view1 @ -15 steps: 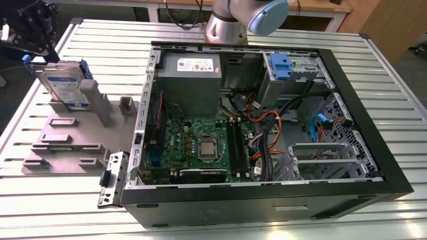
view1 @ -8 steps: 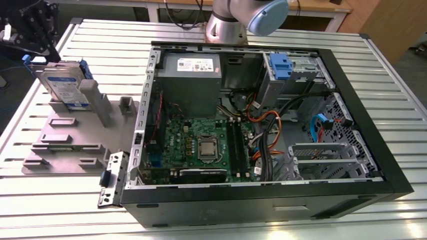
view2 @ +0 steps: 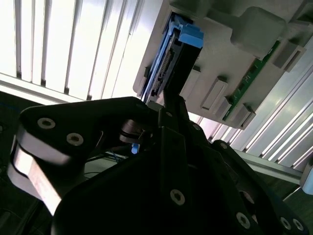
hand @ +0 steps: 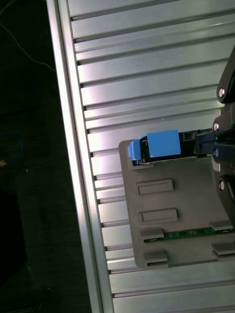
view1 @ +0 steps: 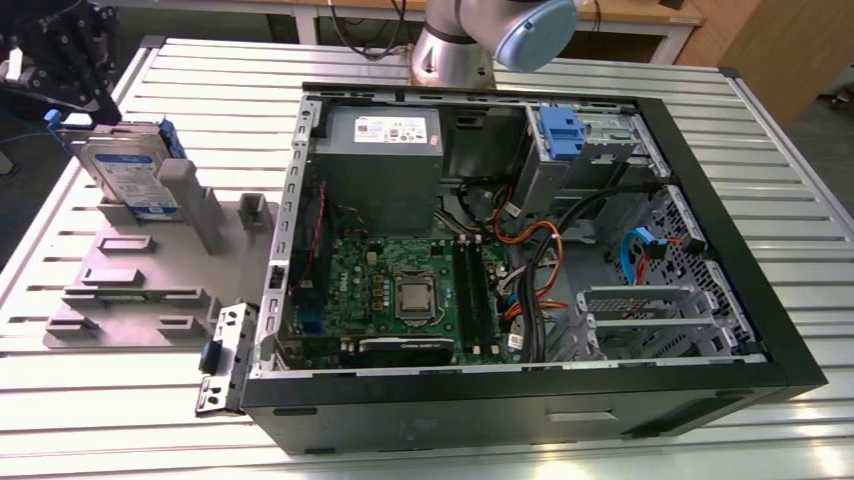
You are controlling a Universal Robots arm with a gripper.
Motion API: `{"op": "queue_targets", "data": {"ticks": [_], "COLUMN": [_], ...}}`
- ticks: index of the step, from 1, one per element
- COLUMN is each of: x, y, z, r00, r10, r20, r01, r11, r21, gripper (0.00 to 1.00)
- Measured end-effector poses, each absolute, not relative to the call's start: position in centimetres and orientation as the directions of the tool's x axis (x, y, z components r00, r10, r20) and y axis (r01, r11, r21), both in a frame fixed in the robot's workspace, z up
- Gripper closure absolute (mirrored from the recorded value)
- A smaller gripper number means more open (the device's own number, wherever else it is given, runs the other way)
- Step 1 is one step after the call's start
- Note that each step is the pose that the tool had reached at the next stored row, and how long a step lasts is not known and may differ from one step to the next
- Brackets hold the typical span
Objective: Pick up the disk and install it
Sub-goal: 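Pick up the disk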
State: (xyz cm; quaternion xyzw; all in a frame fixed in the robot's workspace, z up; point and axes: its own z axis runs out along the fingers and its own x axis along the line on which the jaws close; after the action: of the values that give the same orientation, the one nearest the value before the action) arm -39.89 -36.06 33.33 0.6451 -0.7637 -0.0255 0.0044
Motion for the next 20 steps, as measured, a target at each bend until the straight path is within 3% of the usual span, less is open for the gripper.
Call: {"op": "queue_targets", "data": {"ticks": [2, 3, 5, 6, 10, 12, 13, 20], "x": [-39.89, -39.89, -39.89, -39.88, -39.88, -39.89, -39.89, -39.89], "y": [-36.05, -36.05, -36.04, -36.04, -36.02, -36.02, -36.01, -36.01], "z": [33.33, 33.32, 33.32, 33.32, 33.31, 33.3, 33.3, 33.08], "r00": [-0.168, -0.168, -0.168, -0.168, -0.168, -0.168, -0.168, -0.125], "r10": [-0.986, -0.985, -0.986, -0.985, -0.985, -0.985, -0.985, -0.992], "r20": [-0.026, -0.026, -0.026, -0.026, -0.026, -0.026, -0.026, -0.026], "r01": [-0.985, -0.985, -0.985, -0.985, -0.985, -0.985, -0.985, -0.991], "r11": [0.166, 0.166, 0.166, 0.166, 0.166, 0.166, 0.166, 0.124], "r21": [0.045, 0.045, 0.044, 0.045, 0.045, 0.045, 0.045, 0.045], "gripper": [0.76, 0.76, 0.65, 0.65, 0.47, 0.47, 0.41, 0.41]}}
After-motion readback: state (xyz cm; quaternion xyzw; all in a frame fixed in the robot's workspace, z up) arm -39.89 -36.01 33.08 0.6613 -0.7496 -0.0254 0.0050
